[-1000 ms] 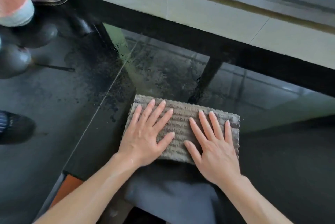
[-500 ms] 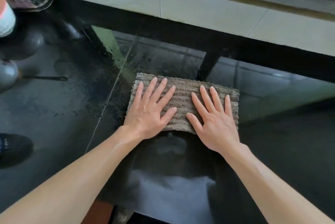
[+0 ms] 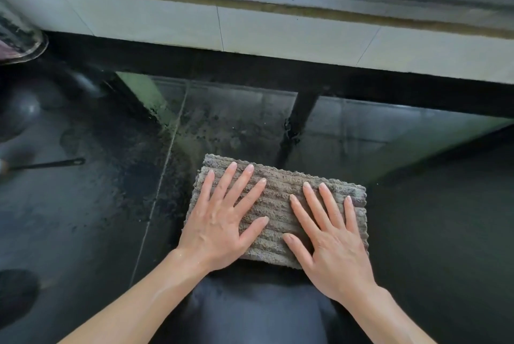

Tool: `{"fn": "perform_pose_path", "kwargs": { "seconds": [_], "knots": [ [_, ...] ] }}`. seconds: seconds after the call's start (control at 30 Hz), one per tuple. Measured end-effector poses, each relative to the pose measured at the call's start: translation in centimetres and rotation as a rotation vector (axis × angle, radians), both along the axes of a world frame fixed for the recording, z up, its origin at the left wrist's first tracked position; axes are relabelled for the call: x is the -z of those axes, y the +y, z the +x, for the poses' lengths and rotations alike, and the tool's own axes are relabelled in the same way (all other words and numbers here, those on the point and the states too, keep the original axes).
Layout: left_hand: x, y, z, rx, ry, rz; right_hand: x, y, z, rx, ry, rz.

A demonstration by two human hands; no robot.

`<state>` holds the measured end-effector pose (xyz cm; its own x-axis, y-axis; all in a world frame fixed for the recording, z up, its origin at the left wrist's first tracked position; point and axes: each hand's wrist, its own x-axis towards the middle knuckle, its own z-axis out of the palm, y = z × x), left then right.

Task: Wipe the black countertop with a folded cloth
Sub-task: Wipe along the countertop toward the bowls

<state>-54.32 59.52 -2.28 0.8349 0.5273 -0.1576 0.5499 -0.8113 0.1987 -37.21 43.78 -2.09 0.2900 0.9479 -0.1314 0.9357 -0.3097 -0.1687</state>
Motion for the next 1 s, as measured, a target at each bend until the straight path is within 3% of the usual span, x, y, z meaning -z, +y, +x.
{"fn": "perform_pose_path", "kwargs": {
  "seconds": [0.6,1.0],
  "knots": [
    [0.6,13.7,12.1,-0.085,0.019,0.059,1.1,15.2,12.7,-0.004,-0.010,-0.010],
    [0.8,18.6,17.5,-0.071,0.024,0.085,1.1,20.3,19.3,-0.077,-0.011,-0.016]
  ]
}}
